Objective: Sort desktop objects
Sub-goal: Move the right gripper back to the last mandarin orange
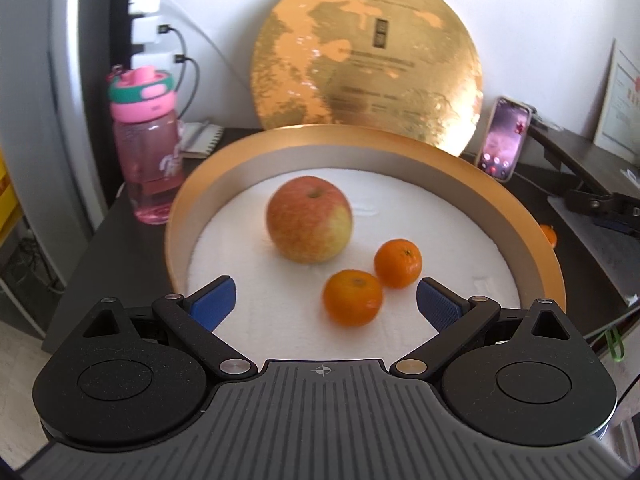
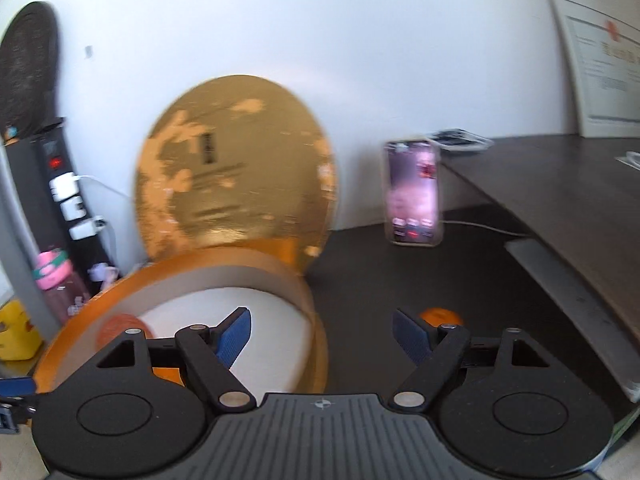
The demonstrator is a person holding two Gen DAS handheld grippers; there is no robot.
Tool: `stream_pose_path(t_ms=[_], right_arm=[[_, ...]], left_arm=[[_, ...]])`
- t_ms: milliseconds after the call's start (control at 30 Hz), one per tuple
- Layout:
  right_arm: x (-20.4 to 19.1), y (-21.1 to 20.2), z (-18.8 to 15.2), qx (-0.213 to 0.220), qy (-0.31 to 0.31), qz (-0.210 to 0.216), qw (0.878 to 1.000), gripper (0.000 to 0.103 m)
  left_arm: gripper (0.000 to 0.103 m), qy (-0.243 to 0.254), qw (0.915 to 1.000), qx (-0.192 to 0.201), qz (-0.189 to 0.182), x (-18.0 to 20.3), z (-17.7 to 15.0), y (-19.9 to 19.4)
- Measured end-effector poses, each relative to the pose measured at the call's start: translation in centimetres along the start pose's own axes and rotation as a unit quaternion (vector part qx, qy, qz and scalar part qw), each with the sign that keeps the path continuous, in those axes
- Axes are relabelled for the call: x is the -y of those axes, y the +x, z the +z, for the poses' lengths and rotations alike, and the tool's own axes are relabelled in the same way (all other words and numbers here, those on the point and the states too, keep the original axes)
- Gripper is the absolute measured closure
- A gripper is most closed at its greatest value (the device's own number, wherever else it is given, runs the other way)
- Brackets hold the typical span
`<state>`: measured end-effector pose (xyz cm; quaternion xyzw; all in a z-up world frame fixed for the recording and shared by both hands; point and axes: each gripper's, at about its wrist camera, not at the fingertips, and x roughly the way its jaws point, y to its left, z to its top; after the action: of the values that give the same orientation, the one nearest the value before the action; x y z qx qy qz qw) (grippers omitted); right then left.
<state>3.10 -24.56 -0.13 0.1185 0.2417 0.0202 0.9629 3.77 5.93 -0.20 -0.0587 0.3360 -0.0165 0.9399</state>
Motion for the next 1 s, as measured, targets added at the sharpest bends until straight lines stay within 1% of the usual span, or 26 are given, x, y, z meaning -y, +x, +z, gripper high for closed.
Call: stream_pose_path(t_ms=[100, 200, 300, 333, 367, 467, 633, 767, 1000], right_arm=[[2.6, 0.9, -1.5, -0.011, 0.015, -0.023, 1.0, 0.024], [3.9, 2.6, -3.0, -0.02, 0.017, -0.043, 0.999, 0.025], [4.8, 4.5, -4.2, -0.023, 0.019, -0.051, 0.998, 0.028], [5.1, 4.9, -4.4, -0.023, 0.017, -0.054, 0.998, 0.031], [5.3, 5.4, -4.5, -0.022, 0.015, -0.058, 0.998, 0.034], [5.7, 6.8, -4.5, -0.018, 0.006, -0.062, 0.998, 0.037], [6.1, 9.0, -4.0, -0.015, 0.0, -0.06, 0.998, 0.037], [6.0, 10.4, -3.6, -0.013, -0.004, -0.06, 0.998, 0.039], [5.6, 11.7, -3.2, -0.021, -0.013, -0.075, 0.997, 0.042]], left_arm=[[0.003, 0.007, 1.0, -0.005, 0.0, 0.8, 0.0, 0.5], [0.003, 0.013, 0.9999, -0.007, 0.003, 1.4, 0.1, 0.8], [0.003, 0.018, 0.9998, -0.009, 0.009, 1.8, 0.2, 1.1], [0.003, 0.018, 0.9997, -0.011, 0.011, 1.9, 0.2, 1.2], [0.003, 0.018, 0.9997, -0.012, 0.013, 1.9, 0.2, 1.4], [0.003, 0.017, 0.9995, -0.013, 0.022, 1.7, 0.4, 1.8], [0.003, 0.013, 0.9993, -0.015, 0.032, 1.3, 0.8, 2.3], [0.003, 0.015, 0.9992, -0.015, 0.033, 1.2, 0.9, 2.6], [0.003, 0.015, 0.9991, -0.018, 0.035, 1.2, 1.0, 3.1]])
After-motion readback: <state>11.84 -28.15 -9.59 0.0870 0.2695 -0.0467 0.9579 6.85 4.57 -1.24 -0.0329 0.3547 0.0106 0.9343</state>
